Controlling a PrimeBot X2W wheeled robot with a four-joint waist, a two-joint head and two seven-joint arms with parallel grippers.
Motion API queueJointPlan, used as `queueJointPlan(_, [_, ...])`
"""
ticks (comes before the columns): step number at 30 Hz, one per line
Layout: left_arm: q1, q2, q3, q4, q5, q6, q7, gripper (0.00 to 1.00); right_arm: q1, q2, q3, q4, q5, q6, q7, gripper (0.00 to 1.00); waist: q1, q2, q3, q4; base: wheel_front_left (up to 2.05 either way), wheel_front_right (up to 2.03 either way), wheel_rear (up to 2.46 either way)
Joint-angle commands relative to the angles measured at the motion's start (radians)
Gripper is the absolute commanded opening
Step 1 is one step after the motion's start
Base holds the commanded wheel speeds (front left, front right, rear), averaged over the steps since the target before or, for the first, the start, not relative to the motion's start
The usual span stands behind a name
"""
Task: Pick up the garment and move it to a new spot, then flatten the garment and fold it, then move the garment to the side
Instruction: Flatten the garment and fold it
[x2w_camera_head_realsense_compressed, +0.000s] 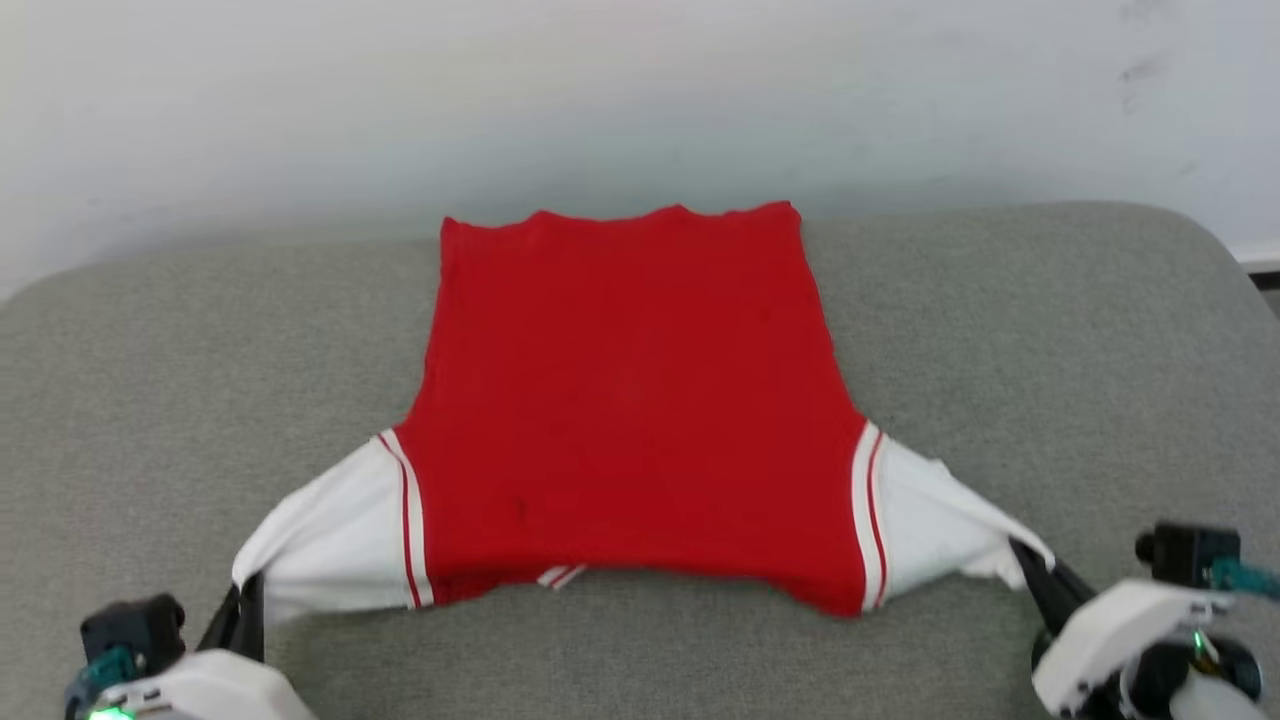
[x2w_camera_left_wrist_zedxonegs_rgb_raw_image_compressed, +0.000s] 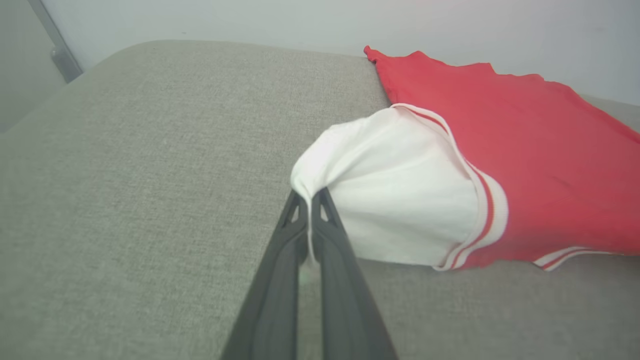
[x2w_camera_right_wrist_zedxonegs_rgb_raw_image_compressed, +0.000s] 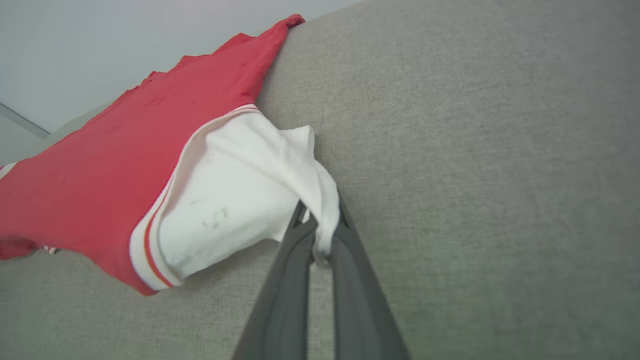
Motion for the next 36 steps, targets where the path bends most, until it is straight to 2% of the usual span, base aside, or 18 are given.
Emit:
queueJointPlan(1, [0.036,0.005,0.009,-0.022,-0.003,0.014,0.008,0.00,0.044,-0.002,-0.022,-0.005,-0.010,-0.001,-0.002,0.00,0.0002,-0.0001,-0.021,0.012,0.00,0.00,0.00])
queueJointPlan(8, [0.225,0.003,0.009,-0.173,-0.018,0.070,0.082,0.00,0.265,0.057,-0.166,-0.098,-0.098,-0.001,0.062,0.00,0.0002,-0.0001,-0.062,0.028,0.00,0.00,0.00])
queueJointPlan(15, [0.299,-0.012,-0.012,-0.179,-0.029,0.071,0.093,0.00,0.408,0.143,-0.268,-0.189,-0.214,-0.001,0.197,0.00,0.0002,-0.0001,-0.058,0.055,0.00,0.00,0.00])
queueJointPlan(16, [0.296,-0.015,-0.017,-0.176,-0.026,0.068,0.089,0.00,0.419,0.151,-0.279,-0.205,-0.225,-0.001,0.215,0.08,0.0002,-0.0001,-0.056,0.060,0.00,0.00,0.00])
queueJointPlan(17, [0.288,-0.018,-0.024,-0.175,-0.024,0.062,0.082,0.00,0.423,0.159,-0.294,-0.226,-0.236,-0.001,0.226,0.30,0.0002,-0.0001,-0.055,0.066,0.00,0.00,0.00])
queueJointPlan(18, [0.279,-0.022,-0.028,-0.174,-0.024,0.058,0.076,0.00,0.422,0.163,-0.306,-0.249,-0.248,-0.001,0.234,0.90,0.0002,-0.0001,-0.053,0.072,0.00,0.00,0.00])
queueJointPlan(19, [0.269,-0.025,-0.035,-0.173,-0.023,0.052,0.073,0.00,0.415,0.167,-0.319,-0.269,-0.256,-0.001,0.243,1.00,0.0002,-0.0001,-0.051,0.078,0.00,0.00,0.00])
queueJointPlan(23, [0.229,-0.038,-0.061,-0.163,-0.009,0.034,0.043,0.00,0.348,0.167,-0.364,-0.315,-0.294,-0.001,0.267,1.00,0.0002,-0.0001,-0.037,0.101,0.00,0.00,0.00])
queueJointPlan(27, [0.176,-0.047,-0.086,-0.160,0.018,0.023,0.007,0.00,0.227,0.147,-0.421,-0.280,-0.306,-0.001,0.273,1.00,0.0002,-0.0001,0.004,0.131,0.00,0.00,0.00])
queueJointPlan(32, [0.096,-0.065,-0.117,-0.163,0.051,0.010,-0.040,0.00,0.015,0.106,-0.447,-0.147,-0.291,-0.001,0.322,1.00,0.0002,-0.0001,0.082,0.189,0.00,0.00,0.00])
queueJointPlan(33, [0.018,-0.095,-0.149,-0.174,0.069,-0.005,-0.078,0.00,-0.168,0.052,-0.445,-0.025,-0.271,-0.001,0.411,1.00,0.0002,-0.0001,0.157,0.253,0.00,0.00,0.00])
queueJointPlan(36, [-0.038,-0.116,-0.180,-0.181,0.087,-0.019,-0.102,0.00,-0.294,0.007,-0.443,0.059,-0.255,-0.001,0.506,1.00,0.0002,-0.0001,0.213,0.306,0.00,0.00,0.00])
